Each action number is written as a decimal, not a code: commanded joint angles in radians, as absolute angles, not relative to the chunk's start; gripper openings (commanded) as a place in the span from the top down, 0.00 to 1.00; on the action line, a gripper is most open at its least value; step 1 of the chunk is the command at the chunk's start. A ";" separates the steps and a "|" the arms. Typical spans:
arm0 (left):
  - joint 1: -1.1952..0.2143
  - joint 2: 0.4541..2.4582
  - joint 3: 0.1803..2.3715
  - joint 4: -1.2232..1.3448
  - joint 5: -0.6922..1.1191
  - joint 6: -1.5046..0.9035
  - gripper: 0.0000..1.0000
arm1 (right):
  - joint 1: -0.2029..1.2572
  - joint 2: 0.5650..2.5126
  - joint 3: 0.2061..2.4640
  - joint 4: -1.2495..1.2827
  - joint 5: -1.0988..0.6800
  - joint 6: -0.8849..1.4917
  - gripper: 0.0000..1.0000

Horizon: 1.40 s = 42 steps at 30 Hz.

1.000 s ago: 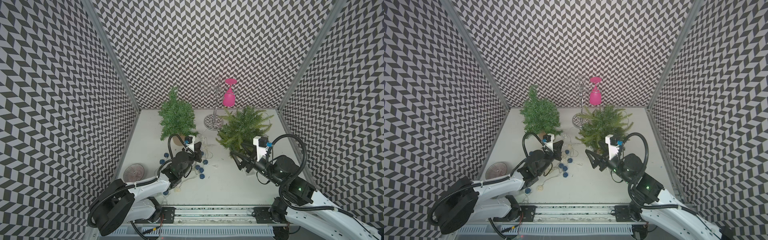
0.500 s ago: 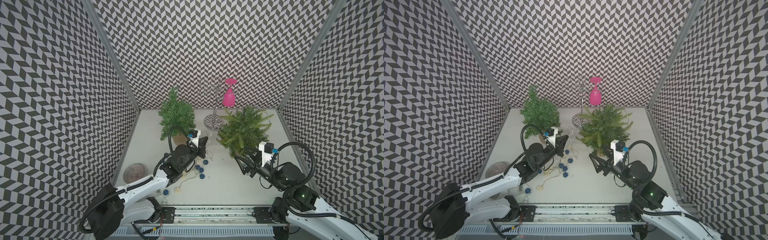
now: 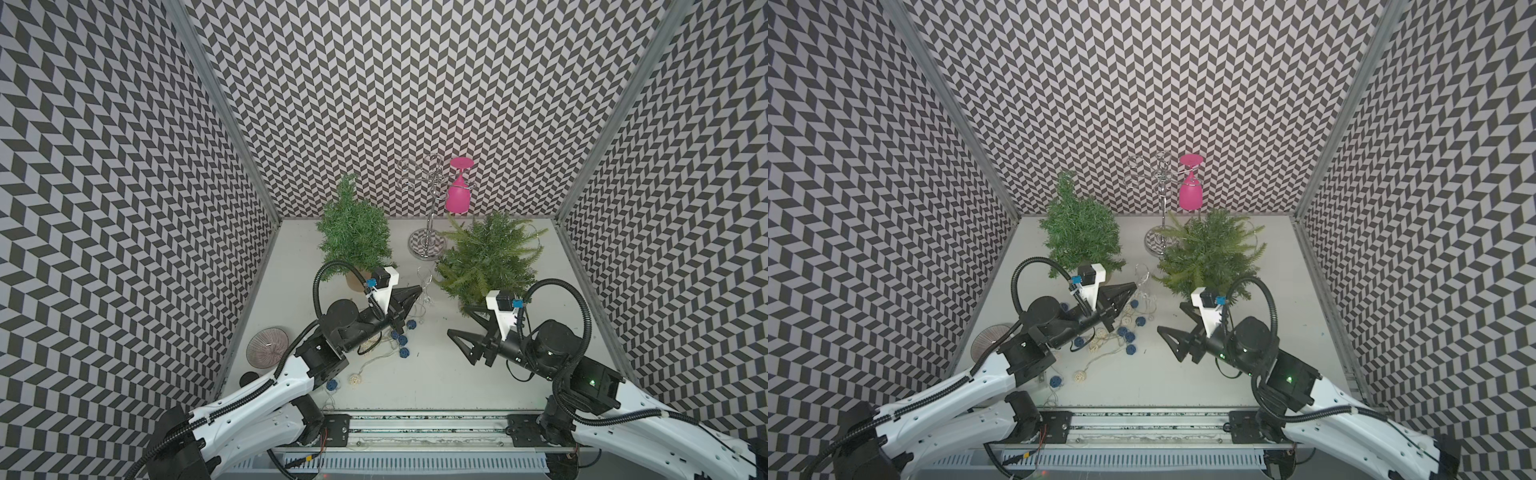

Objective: Wrap string light around the christmas tree
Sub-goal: Pick up the light string from the center of the board, then wrap the light string around the Christmas tree.

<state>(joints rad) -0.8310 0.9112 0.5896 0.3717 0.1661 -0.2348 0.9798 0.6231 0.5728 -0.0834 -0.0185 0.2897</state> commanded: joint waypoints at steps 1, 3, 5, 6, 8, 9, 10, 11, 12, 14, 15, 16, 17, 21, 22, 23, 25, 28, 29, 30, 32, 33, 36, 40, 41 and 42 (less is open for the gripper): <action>-0.835 0.881 0.622 0.351 0.268 -0.226 1.00 | 1.001 0.659 0.598 -0.070 0.044 0.287 0.12; -0.833 0.850 0.615 0.353 0.259 -0.233 1.00 | 1.016 0.649 0.567 -0.021 0.065 0.293 0.14; -0.833 0.832 0.615 0.353 0.254 -0.230 1.00 | 1.022 0.630 0.546 -0.001 0.077 0.305 0.18; -0.834 0.834 0.625 0.342 0.257 -0.223 1.00 | 1.025 0.624 0.538 0.000 0.069 0.304 0.20; -0.834 0.843 0.650 0.304 0.278 -0.205 1.00 | 1.028 0.618 0.517 0.015 0.050 0.295 0.20; -0.832 0.841 0.653 0.299 0.286 -0.199 1.00 | 1.028 0.621 0.512 0.014 0.049 0.293 0.20; -0.831 0.830 0.650 0.303 0.293 -0.198 1.00 | 1.028 0.625 0.506 0.017 0.051 0.297 0.19; -0.832 0.818 0.641 0.321 0.303 -0.204 1.00 | 1.029 0.634 0.496 0.029 0.046 0.298 0.19; -0.832 0.814 0.641 0.330 0.322 -0.203 1.00 | 1.030 0.646 0.486 0.043 0.041 0.297 0.19; -0.831 0.824 0.669 0.307 0.352 -0.196 1.00 | 1.032 0.680 0.477 0.055 0.063 0.302 0.19; -0.832 0.829 0.681 0.298 0.353 -0.192 1.00 | 1.034 0.695 0.470 0.063 0.072 0.299 0.19; -0.831 0.835 0.691 0.289 0.338 -0.191 1.00 | 1.035 0.706 0.462 0.078 0.080 0.298 0.19; -0.831 0.841 0.702 0.279 0.333 -0.181 1.00 | 1.035 0.718 0.451 0.099 0.089 0.302 0.19; -0.831 0.826 0.712 0.295 0.402 -0.189 1.00 | 1.039 0.739 0.406 0.146 0.091 0.306 0.20; -0.830 0.819 0.717 0.290 0.408 -0.192 1.00 | 1.040 0.737 0.394 0.151 0.115 0.310 0.21; -0.830 0.813 0.724 0.282 0.410 -0.187 1.00 | 1.041 0.732 0.385 0.146 0.146 0.315 0.21; -0.830 0.811 0.730 0.280 0.402 -0.186 1.00 | 1.041 0.718 0.364 0.156 0.178 0.314 0.19; -0.830 0.825 0.735 0.276 0.422 -0.188 1.00 | 1.042 0.729 0.339 0.219 0.197 0.294 0.19; -0.830 0.826 0.734 0.279 0.425 -0.192 1.00 | 1.042 0.742 0.335 0.244 0.200 0.286 0.20; -0.830 0.823 0.731 0.287 0.423 -0.193 1.00 | 1.043 0.760 0.332 0.272 0.188 0.271 0.22; -0.831 0.819 0.733 0.289 0.407 -0.192 1.00 | 1.043 0.786 0.338 0.328 0.151 0.253 0.24; -0.830 0.819 0.738 0.282 0.402 -0.191 1.00 | 1.043 0.797 0.333 0.369 0.130 0.247 0.24; -0.830 0.819 0.740 0.283 0.417 -0.190 1.00 | 1.043 0.791 0.328 0.426 0.143 0.243 0.33; -0.829 0.822 0.736 0.295 0.415 -0.193 1.00 | 1.043 0.771 0.296 0.519 0.108 0.234 0.33; -0.829 0.824 0.736 0.299 0.422 -0.194 1.00 | 1.044 0.783 0.305 0.513 0.112 0.234 0.31; -0.830 0.828 0.739 0.299 0.429 -0.194 1.00 | 1.044 0.799 0.320 0.489 0.127 0.231 0.31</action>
